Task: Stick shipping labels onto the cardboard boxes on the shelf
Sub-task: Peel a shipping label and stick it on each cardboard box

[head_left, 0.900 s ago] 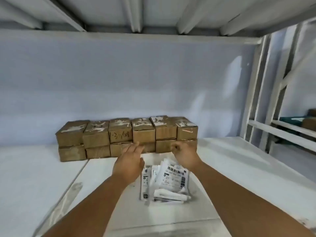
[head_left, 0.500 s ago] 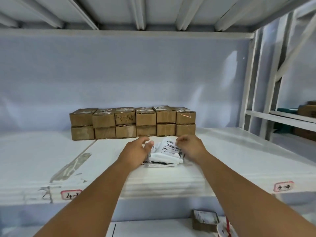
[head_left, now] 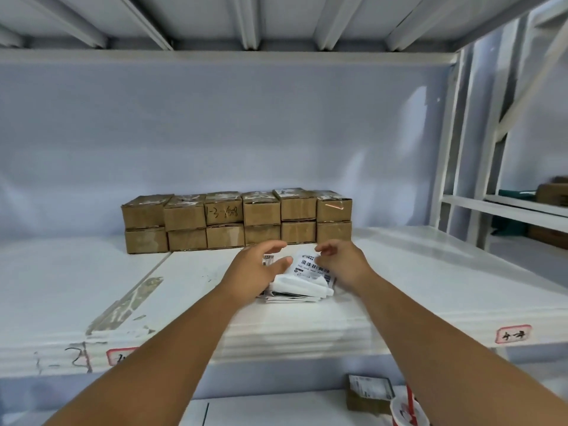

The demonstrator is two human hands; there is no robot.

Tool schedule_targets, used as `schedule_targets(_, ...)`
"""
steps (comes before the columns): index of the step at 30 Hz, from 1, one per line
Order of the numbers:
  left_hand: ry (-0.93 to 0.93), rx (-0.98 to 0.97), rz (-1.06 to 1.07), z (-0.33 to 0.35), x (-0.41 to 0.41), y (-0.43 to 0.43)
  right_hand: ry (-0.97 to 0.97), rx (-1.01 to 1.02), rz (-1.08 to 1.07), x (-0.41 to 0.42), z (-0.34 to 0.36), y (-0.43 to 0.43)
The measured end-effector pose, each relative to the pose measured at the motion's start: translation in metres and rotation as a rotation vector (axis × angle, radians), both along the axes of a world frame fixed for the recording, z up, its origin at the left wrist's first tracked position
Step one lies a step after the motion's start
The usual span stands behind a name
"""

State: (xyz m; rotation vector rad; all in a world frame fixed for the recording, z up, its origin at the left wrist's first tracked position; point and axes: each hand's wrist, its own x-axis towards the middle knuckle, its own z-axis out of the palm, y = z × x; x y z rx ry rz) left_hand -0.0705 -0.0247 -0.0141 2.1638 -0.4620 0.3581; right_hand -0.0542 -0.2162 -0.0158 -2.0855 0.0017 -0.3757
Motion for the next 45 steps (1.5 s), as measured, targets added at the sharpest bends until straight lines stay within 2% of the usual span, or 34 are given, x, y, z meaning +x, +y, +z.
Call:
schedule_targets(3,0.079,-0.052,-0.097,0.011,0.014,-0.014,-0.01,-0.005,0.023,0.009,-0.001,-0.002)
schedule_targets(8,0.092,0.094,-0.12,0.027,0.054,-0.041,-0.007,-0.048,0.152,0.029,0.013,-0.001)
schedule_targets(12,0.089,0.046,-0.059,0.018,0.073,-0.049,-0.044,0.046,0.144,0.056,0.027,-0.004)
schedule_targets(18,0.073,-0.188,0.051,0.006,0.092,-0.036,-0.067,0.268,0.206,0.08,0.028,-0.003)
schedule_targets(22,0.064,-0.196,0.075,0.008,0.095,-0.032,0.004,0.239,0.203,0.079,0.017,-0.008)
schedule_targets(24,0.039,-0.184,0.072,0.01,0.093,-0.032,-0.022,0.267,0.251,0.074,0.018,-0.01)
schedule_targets(31,-0.009,-0.142,0.026,0.009,0.086,-0.03,-0.043,0.036,0.25,0.077,0.013,-0.002)
schedule_targets(36,-0.021,-0.042,0.028,0.013,0.079,-0.033,-0.153,0.072,0.265,0.076,0.018,-0.002)
schedule_targets(40,-0.028,-0.012,0.039,0.015,0.077,-0.034,-0.149,-0.019,0.27,0.079,0.015,-0.002)
schedule_targets(45,0.008,-0.017,0.039,0.013,0.077,-0.035,-0.152,-0.021,0.244,0.081,0.015,-0.002)
